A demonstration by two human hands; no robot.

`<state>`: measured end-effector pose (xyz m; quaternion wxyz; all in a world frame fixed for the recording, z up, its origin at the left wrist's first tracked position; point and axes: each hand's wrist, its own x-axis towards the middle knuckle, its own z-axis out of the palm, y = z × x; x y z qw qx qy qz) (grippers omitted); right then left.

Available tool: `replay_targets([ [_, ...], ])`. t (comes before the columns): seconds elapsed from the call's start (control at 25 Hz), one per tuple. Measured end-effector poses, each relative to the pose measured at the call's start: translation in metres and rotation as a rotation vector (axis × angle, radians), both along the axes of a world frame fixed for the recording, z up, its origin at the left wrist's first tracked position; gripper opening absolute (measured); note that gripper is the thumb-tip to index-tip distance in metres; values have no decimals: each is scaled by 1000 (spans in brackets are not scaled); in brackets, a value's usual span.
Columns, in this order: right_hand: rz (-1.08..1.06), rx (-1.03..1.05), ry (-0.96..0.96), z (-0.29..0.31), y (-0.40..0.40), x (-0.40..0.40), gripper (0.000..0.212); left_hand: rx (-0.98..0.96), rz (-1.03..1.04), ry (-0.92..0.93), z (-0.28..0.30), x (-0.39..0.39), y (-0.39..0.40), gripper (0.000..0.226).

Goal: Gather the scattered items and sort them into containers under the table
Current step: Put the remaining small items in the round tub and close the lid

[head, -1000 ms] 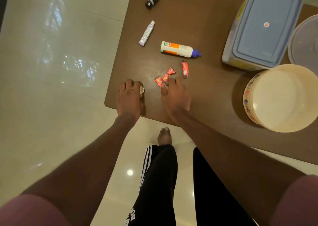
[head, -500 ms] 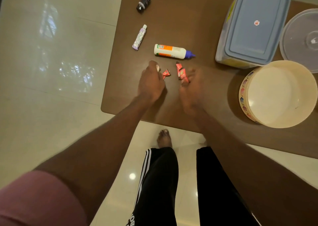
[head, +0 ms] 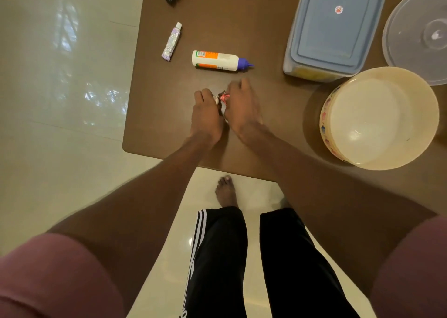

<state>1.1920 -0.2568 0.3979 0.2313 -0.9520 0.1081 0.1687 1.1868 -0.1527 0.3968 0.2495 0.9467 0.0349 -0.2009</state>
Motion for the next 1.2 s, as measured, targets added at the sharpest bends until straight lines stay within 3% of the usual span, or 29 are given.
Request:
replay_targets([
  [0.2,-123,287,54,7,-33,-45,31,-302,126,47,14,-36,-35,27],
  [0.32,-415,590,92,15,-61,-67,25,-481,332,116,21,-53,-65,30],
  [0.44,-673,737,-40,39,-100,-82,17,-567,341,61,47,-65,-111,29],
  [0.6,-786,609,-285,73,-180,-103,22,-572,161,-78,85,-80,-196,32],
  [0.68,-874,544,-333,68,-223,-110,18,-477,44,-52,82,-82,-238,40],
  [0.84,-898,493,-167,44,-281,-115,17,-176,-232,79,56,-76,-295,47],
  [1.0,-805,444,-85,41,-296,-116,31,63,-316,107,39,-84,-310,66],
  [1.2,-917,394,-355,61,-286,-137,28,-168,-254,-107,51,-113,-291,76],
])
